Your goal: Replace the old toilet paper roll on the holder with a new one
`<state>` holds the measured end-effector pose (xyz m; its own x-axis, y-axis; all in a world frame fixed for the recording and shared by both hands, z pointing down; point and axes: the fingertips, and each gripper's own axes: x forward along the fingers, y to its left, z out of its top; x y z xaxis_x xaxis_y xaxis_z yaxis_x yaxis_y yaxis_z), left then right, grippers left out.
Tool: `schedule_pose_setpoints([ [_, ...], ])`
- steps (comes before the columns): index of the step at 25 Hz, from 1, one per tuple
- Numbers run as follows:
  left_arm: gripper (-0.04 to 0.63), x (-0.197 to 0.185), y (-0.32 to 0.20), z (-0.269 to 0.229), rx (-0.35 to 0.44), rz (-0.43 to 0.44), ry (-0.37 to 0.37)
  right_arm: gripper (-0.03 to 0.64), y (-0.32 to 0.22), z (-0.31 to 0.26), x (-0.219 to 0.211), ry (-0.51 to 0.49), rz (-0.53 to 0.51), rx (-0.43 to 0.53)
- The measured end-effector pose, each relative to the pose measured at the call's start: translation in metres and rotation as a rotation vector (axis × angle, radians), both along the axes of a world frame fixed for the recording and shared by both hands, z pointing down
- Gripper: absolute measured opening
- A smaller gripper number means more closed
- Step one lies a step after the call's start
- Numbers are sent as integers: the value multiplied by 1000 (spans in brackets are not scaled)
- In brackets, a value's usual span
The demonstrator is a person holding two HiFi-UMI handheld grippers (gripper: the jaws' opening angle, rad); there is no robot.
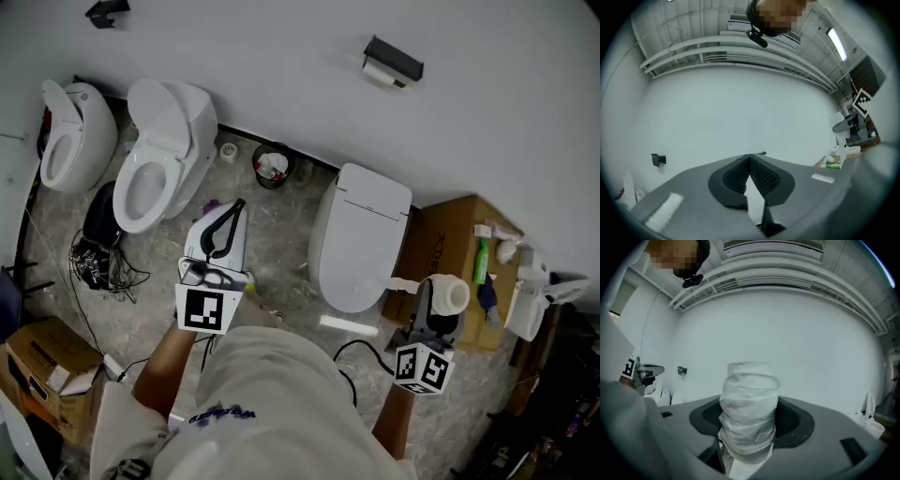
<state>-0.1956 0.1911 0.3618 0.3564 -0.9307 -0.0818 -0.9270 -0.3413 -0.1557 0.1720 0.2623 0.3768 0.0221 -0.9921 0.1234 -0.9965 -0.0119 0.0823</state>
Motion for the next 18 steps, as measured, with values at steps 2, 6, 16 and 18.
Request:
schedule_pose_setpoints([
  [2, 0, 27, 19, -9, 0, 0, 26, 288, 8, -12, 4, 45, -46, 30],
  [6, 0, 73, 57, -21, 17, 13, 11, 288, 25, -25, 12, 79, -124, 79],
  [16, 2, 121, 116, -15, 9, 104, -12, 290, 77, -10, 28, 56, -150, 76],
  [18, 2, 121, 126, -12, 0, 99, -9, 291, 90, -7, 27, 63, -154, 74],
])
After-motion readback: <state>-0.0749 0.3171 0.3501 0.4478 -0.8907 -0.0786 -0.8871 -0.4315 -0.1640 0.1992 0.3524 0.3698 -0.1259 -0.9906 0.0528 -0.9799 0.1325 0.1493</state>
